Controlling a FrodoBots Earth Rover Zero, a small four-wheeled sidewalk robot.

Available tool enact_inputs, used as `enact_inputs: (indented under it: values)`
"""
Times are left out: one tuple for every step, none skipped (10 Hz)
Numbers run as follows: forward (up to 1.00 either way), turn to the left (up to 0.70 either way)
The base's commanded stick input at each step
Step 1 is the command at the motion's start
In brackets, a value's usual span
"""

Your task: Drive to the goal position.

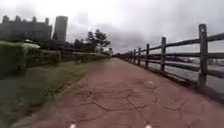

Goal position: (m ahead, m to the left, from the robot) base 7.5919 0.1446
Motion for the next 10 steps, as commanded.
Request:
enact_inputs:
  values:
    - [0.70, 0.00]
    - [0.70, 0.00]
    - [0.70, 0.00]
    - [0.70, 0.00]
    - [0.70, 0.00]
    - [0.70, 0.00]
    - [0.70, 0.00]
    - [0.70, 0.00]
    - [0.70, 0.00]
    - [0.70, 0.00]
